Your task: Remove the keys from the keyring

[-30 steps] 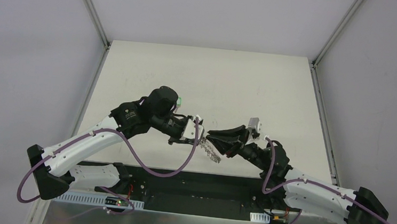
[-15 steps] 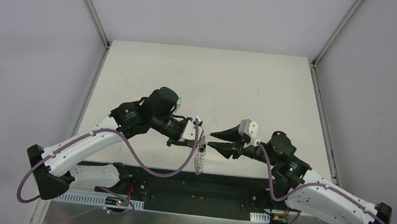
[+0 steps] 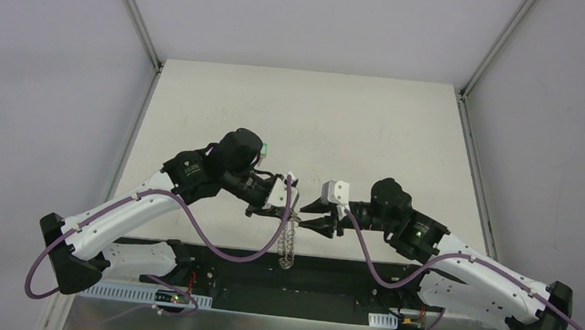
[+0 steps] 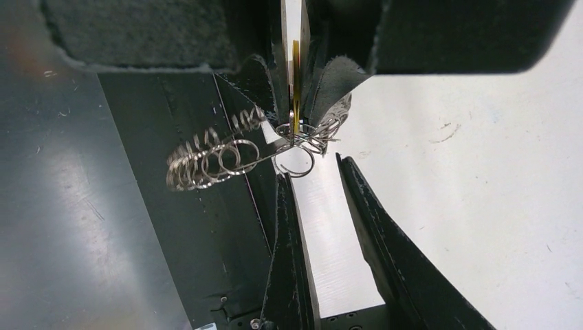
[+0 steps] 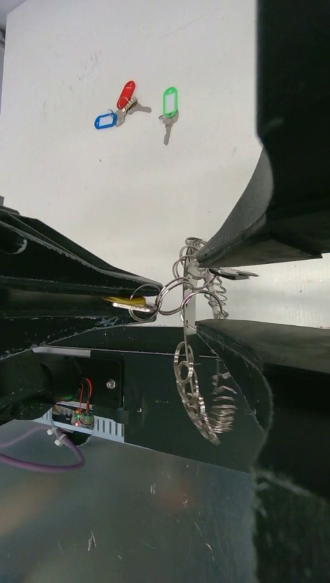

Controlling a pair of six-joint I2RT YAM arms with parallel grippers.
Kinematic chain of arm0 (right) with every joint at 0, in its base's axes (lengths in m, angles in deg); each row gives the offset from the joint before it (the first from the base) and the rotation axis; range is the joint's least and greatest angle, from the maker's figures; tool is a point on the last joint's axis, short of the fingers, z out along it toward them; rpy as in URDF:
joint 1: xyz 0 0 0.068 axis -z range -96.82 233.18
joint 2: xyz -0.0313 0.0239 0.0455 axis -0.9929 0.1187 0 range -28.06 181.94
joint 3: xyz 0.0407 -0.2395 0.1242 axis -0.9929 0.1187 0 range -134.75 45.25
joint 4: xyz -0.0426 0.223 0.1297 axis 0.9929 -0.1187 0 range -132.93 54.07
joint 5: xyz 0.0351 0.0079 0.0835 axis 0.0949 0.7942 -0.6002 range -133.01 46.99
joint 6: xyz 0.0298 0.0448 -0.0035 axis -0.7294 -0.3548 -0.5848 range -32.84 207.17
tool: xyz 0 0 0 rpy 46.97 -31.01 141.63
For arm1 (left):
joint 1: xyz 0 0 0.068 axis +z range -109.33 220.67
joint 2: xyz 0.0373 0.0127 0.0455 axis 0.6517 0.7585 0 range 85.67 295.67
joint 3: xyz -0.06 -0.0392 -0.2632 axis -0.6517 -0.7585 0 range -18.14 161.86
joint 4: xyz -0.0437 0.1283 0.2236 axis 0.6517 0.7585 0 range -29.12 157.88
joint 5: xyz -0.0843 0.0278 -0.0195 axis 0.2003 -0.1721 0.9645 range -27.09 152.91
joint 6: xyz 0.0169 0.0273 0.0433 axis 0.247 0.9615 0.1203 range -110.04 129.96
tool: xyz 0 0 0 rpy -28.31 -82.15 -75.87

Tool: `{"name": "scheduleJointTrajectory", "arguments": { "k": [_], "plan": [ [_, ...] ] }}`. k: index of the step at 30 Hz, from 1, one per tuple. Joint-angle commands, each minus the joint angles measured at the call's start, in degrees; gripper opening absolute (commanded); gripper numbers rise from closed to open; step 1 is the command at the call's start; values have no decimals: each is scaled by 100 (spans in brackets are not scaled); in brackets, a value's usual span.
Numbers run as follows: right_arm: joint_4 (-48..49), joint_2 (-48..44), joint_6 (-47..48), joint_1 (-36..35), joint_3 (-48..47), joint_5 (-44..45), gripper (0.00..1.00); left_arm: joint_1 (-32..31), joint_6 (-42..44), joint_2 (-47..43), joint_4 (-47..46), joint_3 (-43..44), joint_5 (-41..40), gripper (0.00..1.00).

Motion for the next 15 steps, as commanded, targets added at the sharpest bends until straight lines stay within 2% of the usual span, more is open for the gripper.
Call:
{"name": "scheduleJointTrajectory", "arguments": {
  "k": [1,15],
  "plan": [
    [71,113,200,14,-381,-429,39,-9,146,-123,-144,-6,392,0],
    [614,487,54,10,-418,-733,39,-1,165,-102,-142,-28,591,0]
  ]
}}
